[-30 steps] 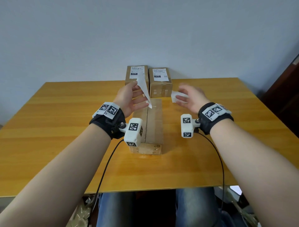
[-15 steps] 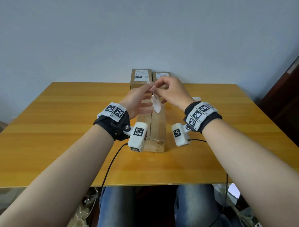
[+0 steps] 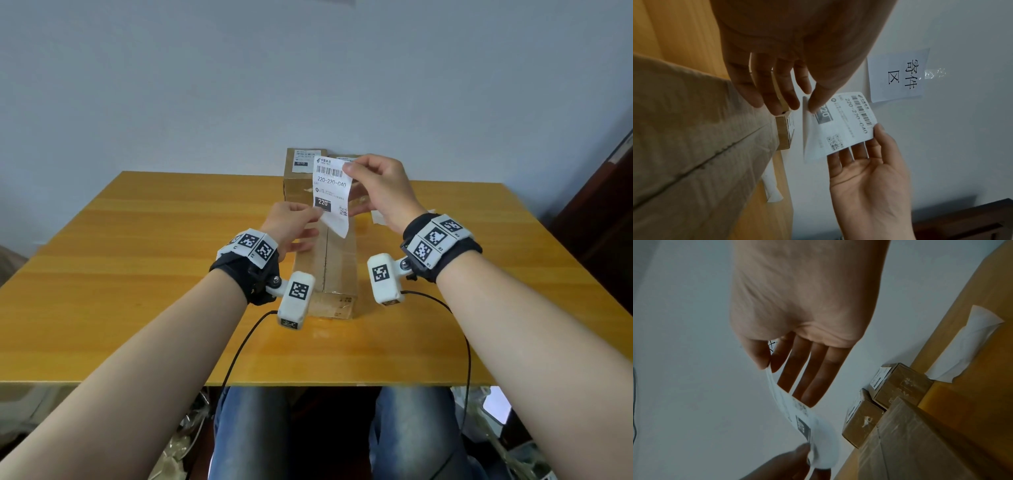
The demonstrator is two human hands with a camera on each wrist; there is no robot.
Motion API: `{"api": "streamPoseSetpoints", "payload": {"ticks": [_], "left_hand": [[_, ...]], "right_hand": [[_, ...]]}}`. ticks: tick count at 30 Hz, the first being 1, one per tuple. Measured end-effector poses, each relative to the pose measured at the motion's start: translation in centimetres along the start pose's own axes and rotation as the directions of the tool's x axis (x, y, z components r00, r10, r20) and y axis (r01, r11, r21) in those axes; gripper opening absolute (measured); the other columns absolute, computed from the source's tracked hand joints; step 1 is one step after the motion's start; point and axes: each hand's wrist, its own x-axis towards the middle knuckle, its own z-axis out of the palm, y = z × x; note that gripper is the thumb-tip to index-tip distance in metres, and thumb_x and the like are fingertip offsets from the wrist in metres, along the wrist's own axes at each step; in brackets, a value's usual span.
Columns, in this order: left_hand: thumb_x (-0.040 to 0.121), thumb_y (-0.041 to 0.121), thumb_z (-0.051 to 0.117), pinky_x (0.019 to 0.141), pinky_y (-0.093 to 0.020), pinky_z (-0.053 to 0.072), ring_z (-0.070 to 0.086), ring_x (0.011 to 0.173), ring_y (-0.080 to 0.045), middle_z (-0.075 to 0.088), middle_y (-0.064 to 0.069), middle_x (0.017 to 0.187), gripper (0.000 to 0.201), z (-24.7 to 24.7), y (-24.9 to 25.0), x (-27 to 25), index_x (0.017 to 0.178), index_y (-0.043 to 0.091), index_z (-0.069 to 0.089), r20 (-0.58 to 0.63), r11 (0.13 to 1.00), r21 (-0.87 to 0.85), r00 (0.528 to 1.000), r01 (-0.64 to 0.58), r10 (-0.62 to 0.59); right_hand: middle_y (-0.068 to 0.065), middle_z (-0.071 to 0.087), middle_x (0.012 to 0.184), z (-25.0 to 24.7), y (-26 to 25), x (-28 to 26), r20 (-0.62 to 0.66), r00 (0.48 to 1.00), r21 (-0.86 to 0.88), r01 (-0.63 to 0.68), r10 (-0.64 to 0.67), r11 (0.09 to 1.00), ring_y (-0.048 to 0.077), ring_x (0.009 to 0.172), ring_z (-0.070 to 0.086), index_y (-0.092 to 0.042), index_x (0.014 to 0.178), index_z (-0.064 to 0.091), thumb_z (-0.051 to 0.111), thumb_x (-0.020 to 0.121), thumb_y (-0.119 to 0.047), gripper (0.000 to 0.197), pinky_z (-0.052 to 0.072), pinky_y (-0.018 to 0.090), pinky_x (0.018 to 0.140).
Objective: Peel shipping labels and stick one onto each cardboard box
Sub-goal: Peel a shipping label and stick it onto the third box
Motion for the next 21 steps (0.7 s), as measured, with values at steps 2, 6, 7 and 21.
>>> {"api": "streamPoseSetpoints", "payload": {"ticks": [2, 6, 7, 21], "left_hand": [[0.097, 0.020, 0.069, 0.067, -0.032, 0.059, 0.069, 0.083, -0.020, 0.073, -0.006, 0.108, 0.013, -0.2, -0.1, 0.0, 0.107, 0.013, 0.066, -0.014, 1.000, -0.005, 1.000, 0.002, -0.002], [0.097, 0.015, 0.066, 0.065, -0.032, 0.058, 0.070, 0.080, -0.020, 0.073, -0.004, 0.101, 0.013, -0.9, -0.6, -0.2, 0.110, 0.012, 0.064, -0.005, 1.000, 0.015, 1.000, -0.004, 0.004], [0.096, 0.012, 0.066, 0.064, -0.032, 0.058, 0.070, 0.079, -0.021, 0.073, -0.005, 0.100, 0.012, -1.0, -0.7, -0.3, 0.108, 0.012, 0.063, 0.000, 1.000, 0.015, 1.000, -0.006, 0.006], [0.092, -0.007, 0.066, 0.050, -0.018, 0.052, 0.066, 0.066, -0.018, 0.070, -0.012, 0.082, 0.019, -2.2, -3.1, -0.7, 0.089, 0.010, 0.060, -0.017, 0.999, -0.035, 1.000, -0.017, 0.017]], "right_hand": [[0.018, 0.076, 0.103, 0.0, -0.1, 0.0, -0.003, 1.000, 0.018, -0.010, 0.010, 1.000, 0.028, 0.078, 0.077, -0.012, 0.090, 0.070, 0.067, 0.100, -0.022, 0.014, 0.065, 0.049, 0.060], [0.017, 0.076, 0.102, -0.5, 0.2, 0.0, -0.026, 0.999, 0.045, -0.038, 0.039, 0.998, 0.027, 0.072, 0.075, -0.010, 0.092, 0.071, 0.066, 0.101, -0.020, 0.014, 0.065, 0.048, 0.060], [0.016, 0.077, 0.103, -0.6, 0.3, 0.0, -0.031, 0.999, 0.033, -0.043, 0.044, 0.999, 0.029, 0.074, 0.076, -0.009, 0.093, 0.071, 0.066, 0.101, -0.021, 0.014, 0.065, 0.050, 0.061], [0.004, 0.080, 0.094, -1.1, 2.9, 0.4, -0.040, 0.997, -0.118, -0.076, 0.071, 0.990, 0.022, 0.060, 0.069, -0.012, 0.097, 0.075, 0.070, 0.099, -0.024, 0.013, 0.059, 0.032, 0.050]]}}
